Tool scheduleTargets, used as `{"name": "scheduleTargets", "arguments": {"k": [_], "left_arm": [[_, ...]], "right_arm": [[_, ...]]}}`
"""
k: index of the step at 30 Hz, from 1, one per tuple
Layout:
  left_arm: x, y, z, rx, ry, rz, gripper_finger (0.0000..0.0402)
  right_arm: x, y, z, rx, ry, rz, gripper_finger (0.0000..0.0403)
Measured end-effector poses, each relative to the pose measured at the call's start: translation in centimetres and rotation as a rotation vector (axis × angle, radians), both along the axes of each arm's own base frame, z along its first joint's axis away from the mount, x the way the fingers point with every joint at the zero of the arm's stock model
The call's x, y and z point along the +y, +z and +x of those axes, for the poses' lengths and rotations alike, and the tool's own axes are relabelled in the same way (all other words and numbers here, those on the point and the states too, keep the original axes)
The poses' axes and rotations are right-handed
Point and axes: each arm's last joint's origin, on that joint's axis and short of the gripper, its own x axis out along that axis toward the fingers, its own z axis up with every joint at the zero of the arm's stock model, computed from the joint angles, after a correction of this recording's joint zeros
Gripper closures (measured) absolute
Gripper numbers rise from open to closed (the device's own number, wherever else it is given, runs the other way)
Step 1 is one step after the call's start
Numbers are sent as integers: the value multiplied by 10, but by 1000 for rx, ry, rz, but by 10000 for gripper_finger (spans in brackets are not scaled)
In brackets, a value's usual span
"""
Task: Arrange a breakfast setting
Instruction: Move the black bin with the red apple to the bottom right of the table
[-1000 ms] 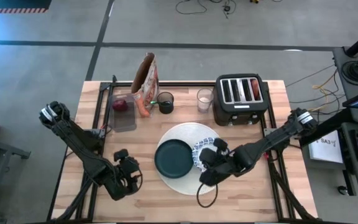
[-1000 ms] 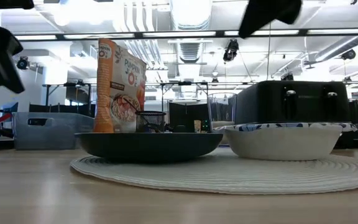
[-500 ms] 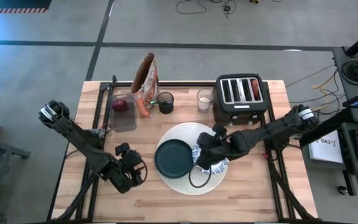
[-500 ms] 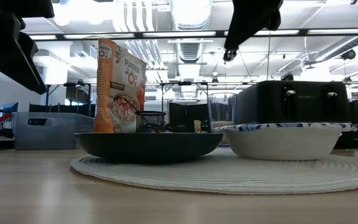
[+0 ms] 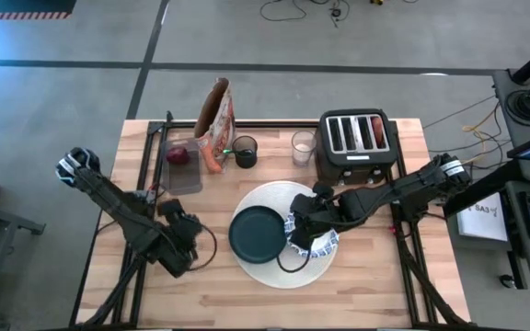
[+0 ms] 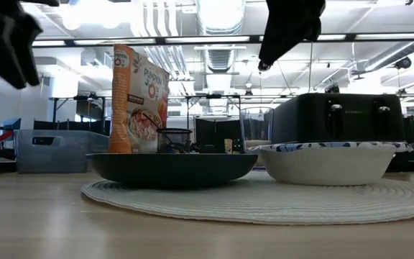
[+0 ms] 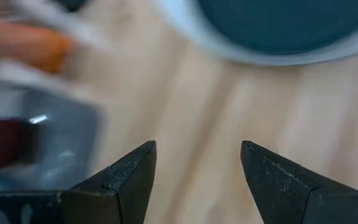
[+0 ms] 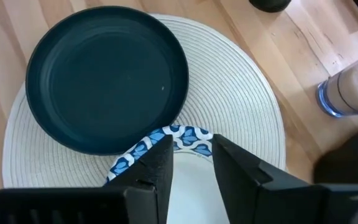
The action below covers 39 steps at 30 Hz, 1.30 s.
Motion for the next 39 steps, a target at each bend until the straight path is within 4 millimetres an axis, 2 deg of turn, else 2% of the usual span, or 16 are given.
{"name": "scheduleTargets", "arguments": {"k": [4, 10, 16, 25, 32, 39], "left_arm": [[12, 11, -2, 66, -10, 50, 183], [36, 10, -7, 119, -57, 75, 197], [76, 0, -20, 125, 6, 42, 209], [119, -22, -28, 13, 35, -20, 212], [142, -19, -27, -24, 184, -32, 212], [157, -27, -11, -86, 322, -97, 212]], "right_arm": [[-1, 0, 0, 8, 8, -8, 300], [-6, -2, -2, 56, 37, -46, 309], [-17, -3, -4, 104, 18, -73, 305], [-24, -5, -3, 141, 61, -110, 299], [-27, -5, -3, 149, 78, -123, 302], [-28, -6, -2, 151, 84, -128, 299]]}}
